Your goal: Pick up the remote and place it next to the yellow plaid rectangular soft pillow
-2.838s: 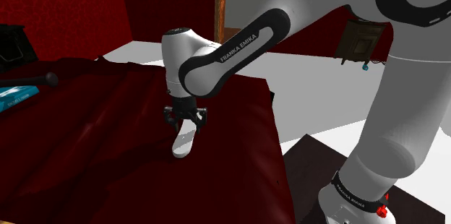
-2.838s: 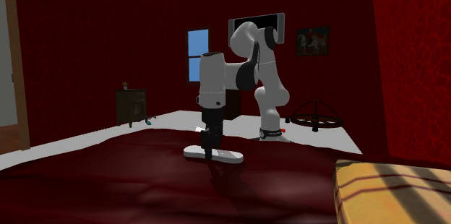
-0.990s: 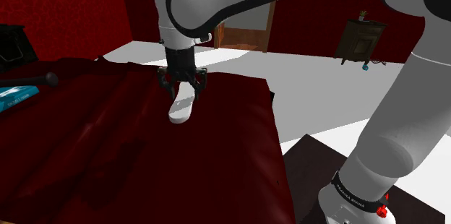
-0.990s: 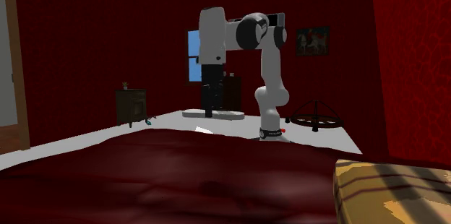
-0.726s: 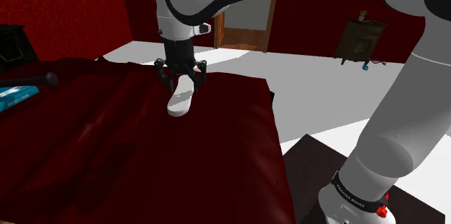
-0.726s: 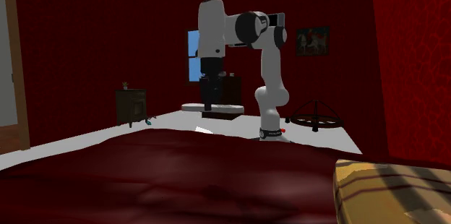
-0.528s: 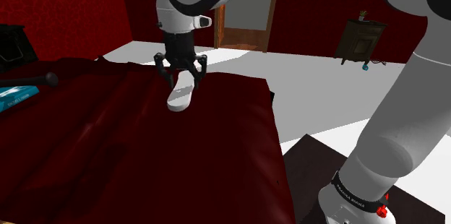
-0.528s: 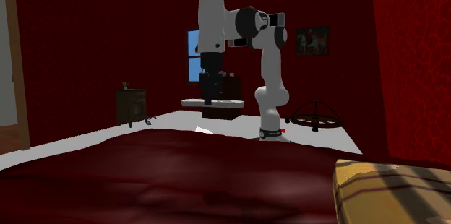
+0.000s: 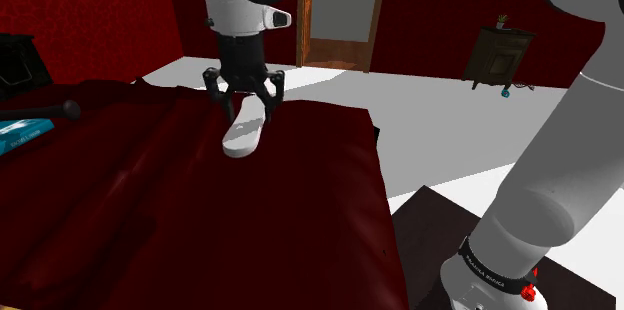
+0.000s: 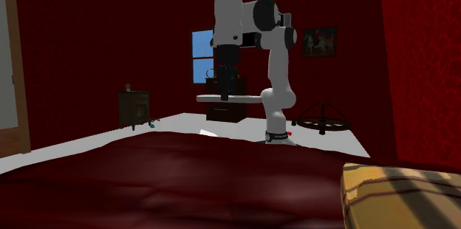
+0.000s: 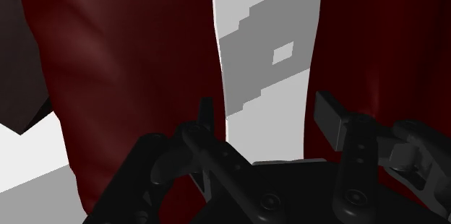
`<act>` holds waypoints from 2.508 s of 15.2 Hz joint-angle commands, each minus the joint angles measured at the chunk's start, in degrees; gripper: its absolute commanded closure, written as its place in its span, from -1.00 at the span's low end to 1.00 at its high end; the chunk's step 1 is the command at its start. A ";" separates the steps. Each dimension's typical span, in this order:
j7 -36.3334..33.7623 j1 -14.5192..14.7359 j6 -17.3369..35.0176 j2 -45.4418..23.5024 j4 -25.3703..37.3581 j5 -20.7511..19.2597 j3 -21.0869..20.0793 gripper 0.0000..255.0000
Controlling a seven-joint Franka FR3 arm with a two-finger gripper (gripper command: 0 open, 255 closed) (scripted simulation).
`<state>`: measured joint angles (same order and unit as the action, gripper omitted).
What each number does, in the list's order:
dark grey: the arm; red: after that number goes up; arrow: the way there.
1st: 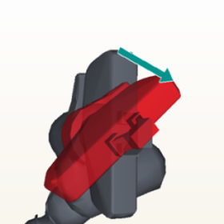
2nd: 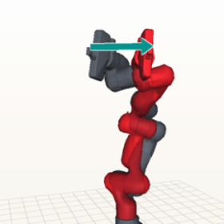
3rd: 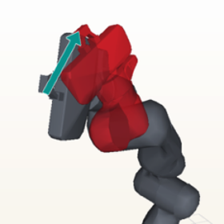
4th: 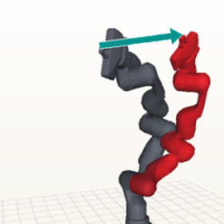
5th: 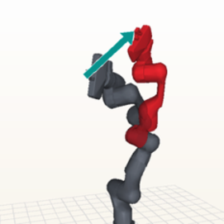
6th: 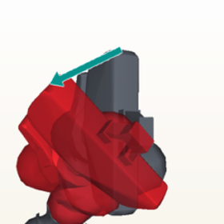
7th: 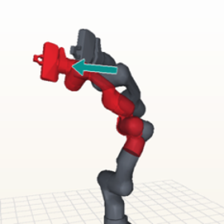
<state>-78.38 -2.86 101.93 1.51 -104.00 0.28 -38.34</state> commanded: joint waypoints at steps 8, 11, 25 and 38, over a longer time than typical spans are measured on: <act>-9.91 5.18 0.49 4.37 -3.68 3.40 -5.60 1.00; -13.91 6.93 0.39 4.49 -3.52 3.73 -7.92 1.00; -39.22 17.81 -1.33 -7.21 5.22 -5.21 -20.40 1.00; -49.63 25.81 3.22 -15.92 4.87 -12.90 -20.91 1.00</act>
<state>-127.87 22.90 104.47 -14.28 -98.55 -12.46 -59.31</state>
